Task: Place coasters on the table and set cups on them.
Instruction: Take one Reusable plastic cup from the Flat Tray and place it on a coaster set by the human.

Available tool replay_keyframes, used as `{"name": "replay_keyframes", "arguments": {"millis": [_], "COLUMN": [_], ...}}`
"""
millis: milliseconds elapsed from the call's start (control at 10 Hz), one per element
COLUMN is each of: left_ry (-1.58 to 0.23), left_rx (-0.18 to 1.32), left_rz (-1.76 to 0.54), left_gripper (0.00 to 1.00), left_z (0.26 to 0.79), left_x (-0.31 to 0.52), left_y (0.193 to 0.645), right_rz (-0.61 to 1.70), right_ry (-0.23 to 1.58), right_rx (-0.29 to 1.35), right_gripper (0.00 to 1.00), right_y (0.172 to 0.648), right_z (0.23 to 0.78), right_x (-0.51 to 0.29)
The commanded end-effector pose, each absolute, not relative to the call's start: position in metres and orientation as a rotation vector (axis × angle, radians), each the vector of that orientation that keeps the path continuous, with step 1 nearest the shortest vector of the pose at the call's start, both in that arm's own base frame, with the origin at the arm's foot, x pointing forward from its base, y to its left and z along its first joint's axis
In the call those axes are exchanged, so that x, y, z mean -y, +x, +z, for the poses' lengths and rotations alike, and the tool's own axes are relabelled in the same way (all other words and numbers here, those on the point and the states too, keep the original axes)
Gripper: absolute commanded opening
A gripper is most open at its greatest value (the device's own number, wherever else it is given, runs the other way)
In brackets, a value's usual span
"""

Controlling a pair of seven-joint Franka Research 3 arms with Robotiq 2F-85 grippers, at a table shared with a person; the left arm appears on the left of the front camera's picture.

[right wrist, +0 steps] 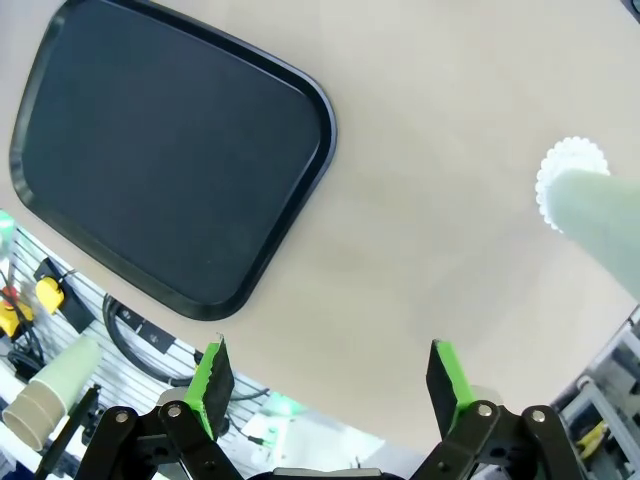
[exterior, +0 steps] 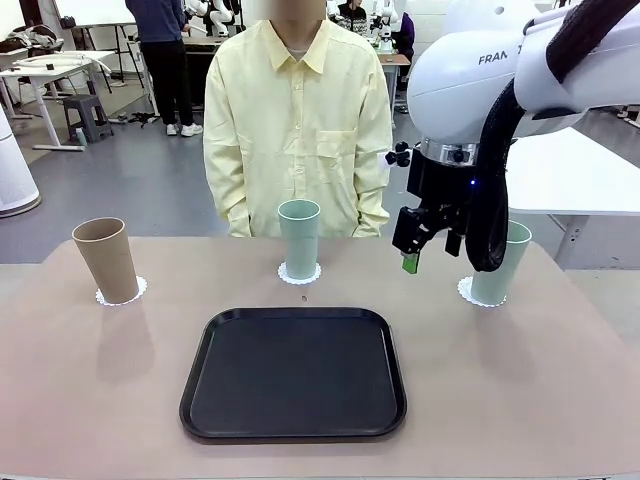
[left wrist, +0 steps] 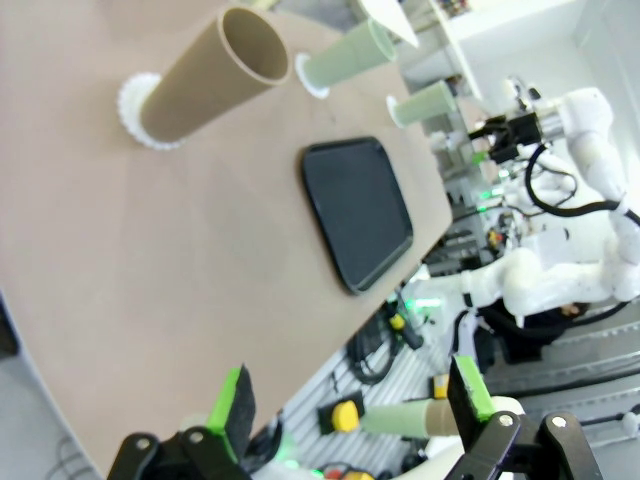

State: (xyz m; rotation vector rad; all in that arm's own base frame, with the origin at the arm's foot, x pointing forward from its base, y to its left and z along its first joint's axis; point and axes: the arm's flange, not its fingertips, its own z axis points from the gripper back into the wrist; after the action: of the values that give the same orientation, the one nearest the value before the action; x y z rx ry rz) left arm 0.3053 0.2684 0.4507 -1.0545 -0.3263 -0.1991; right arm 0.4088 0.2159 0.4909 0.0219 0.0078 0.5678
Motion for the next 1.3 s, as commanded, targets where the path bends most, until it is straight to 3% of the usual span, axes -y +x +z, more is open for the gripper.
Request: {"name": "replay_keyframes", "arguments": {"millis": [0,500,800,1200], "left_ry": [-1.070,-1.070,-1.070,-1.070], "left_rx": [0.336,0.336,0.336,0.336], "left_rz": [-0.184,-0.184,-0.184,-0.184], "left_gripper": [1.00,1.00,1.00,1.00], "left_z": [0.454,0.454,0.454,0.454], "left_x": [-0.268,-0.268,-0.268,-0.268], "left_y": [0.305,0.305,0.305,0.305], "right_rz": [0.560,0.568,0.375,0.322], "right_ry": [0.047,0.022,0.436,0.756], "right_rx": [-0.013,-0.011,0.203,0.198], "right_gripper": [1.00,1.00,1.00,1.00], "right_y": [0.411,0.410,0.316,0.281], "right_z": [0.490,0.490,0.503,0.504], "right_x": [-0.219,-0.216,-0.113,0.021]}}
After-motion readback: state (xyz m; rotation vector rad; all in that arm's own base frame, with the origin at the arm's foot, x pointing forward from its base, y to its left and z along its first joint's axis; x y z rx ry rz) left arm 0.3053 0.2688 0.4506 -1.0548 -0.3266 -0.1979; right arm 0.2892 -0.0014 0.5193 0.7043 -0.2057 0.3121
